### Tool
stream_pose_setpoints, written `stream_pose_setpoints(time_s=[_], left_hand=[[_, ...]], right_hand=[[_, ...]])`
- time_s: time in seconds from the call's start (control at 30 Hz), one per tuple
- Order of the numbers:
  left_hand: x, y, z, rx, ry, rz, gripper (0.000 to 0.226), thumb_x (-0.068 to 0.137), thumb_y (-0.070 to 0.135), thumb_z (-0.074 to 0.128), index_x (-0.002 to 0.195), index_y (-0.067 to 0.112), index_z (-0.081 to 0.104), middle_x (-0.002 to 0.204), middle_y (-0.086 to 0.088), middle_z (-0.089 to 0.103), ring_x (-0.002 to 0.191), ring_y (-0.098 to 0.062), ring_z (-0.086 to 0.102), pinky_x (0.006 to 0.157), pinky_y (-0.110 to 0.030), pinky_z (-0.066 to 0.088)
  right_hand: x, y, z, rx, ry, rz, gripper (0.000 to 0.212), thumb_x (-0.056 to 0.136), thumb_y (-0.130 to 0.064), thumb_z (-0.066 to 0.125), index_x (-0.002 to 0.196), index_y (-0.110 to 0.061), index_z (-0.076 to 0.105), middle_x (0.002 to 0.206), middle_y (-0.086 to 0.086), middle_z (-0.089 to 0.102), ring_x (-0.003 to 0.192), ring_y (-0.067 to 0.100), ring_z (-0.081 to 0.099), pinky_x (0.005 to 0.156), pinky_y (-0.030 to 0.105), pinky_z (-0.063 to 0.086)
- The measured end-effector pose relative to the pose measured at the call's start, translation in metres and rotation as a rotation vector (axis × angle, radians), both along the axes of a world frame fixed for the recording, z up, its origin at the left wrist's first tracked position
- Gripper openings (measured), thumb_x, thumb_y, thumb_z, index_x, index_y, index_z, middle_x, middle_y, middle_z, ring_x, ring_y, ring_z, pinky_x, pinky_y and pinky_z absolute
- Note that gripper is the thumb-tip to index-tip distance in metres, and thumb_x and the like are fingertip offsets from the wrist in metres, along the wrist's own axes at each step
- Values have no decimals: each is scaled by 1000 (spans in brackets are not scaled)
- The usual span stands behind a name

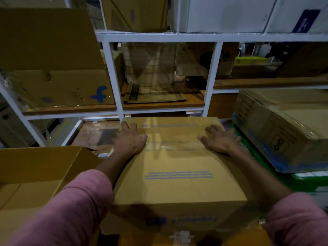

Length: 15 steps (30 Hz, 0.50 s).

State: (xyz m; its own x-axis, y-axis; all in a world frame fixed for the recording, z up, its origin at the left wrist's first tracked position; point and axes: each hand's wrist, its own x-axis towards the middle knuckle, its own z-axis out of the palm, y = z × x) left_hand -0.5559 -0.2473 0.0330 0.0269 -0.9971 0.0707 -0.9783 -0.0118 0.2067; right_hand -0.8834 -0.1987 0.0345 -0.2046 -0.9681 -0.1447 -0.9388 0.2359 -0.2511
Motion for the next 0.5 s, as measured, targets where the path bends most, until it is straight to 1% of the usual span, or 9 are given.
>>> stream_pose_setpoints(time_s=[0.03, 0.07, 0.13, 0.17, 0.27, 0.37, 0.43, 0.5], left_hand=[[0, -6, 1, 17, 1, -8, 67, 94, 59, 41, 147, 19, 31, 160, -16, 16, 133, -50, 35, 101, -59, 38], [0, -12, 1, 33, 8, -16, 70, 93, 61, 42, 149, 20, 29, 162, -15, 13, 133, -51, 34, 102, -60, 38], [4, -23, 0, 46, 28, -27, 75, 89, 64, 41, 150, 22, 27, 162, -13, 13, 132, -52, 35, 104, -61, 40], [6, -26, -2, 48, 35, -28, 76, 88, 67, 40, 149, 24, 27, 161, -12, 14, 132, -51, 36, 103, -63, 40], [9, -28, -5, 83, 51, -19, 75, 87, 71, 37, 150, 30, 28, 159, -4, 17, 134, -50, 35, 100, -63, 41], [9, -26, -4, 115, 69, -8, 77, 88, 72, 36, 155, 35, 24, 163, 2, 14, 140, -50, 28, 103, -65, 37], [12, -24, -5, 130, 87, -17, 79, 87, 74, 34, 156, 36, 22, 165, 4, 13, 142, -50, 25, 105, -66, 34], [19, -20, -11, 104, 90, -42, 83, 84, 77, 28, 156, 35, 22, 166, 4, 14, 143, -49, 26, 108, -67, 32]], right_hand=[[-3, -6, 1, 13, -20, 15, 102, 79, -95, 21, 158, -31, 26, 171, -4, 7, 154, 42, 8, 118, 69, 14], [-5, -11, 3, 20, -18, 38, 99, 82, -92, 23, 159, -28, 25, 171, -2, 7, 155, 38, 13, 119, 64, 19], [-9, -22, 3, 1, -3, 76, 81, 96, -74, 32, 158, -22, 28, 170, 3, 12, 153, 34, 21, 119, 56, 25], [-13, -28, 2, -21, 5, 89, 77, 98, -71, 35, 157, -21, 29, 170, 5, 15, 152, 33, 23, 119, 54, 27], [-22, -38, -1, -34, 14, 100, 83, 95, -76, 32, 159, -23, 26, 171, 4, 11, 153, 33, 22, 118, 57, 29], [-23, -39, -8, -52, 17, 86, 83, 96, -76, 30, 161, -25, 22, 172, 3, 5, 155, 32, 16, 120, 60, 25], [-19, -33, -7, -80, 4, 90, 84, 95, -76, 31, 161, -24, 24, 172, 4, 6, 155, 33, 18, 120, 59, 25], [-14, -24, -2, -93, 1, 96, 83, 95, -76, 31, 160, -25, 25, 172, 4, 8, 154, 33, 21, 120, 58, 26]])
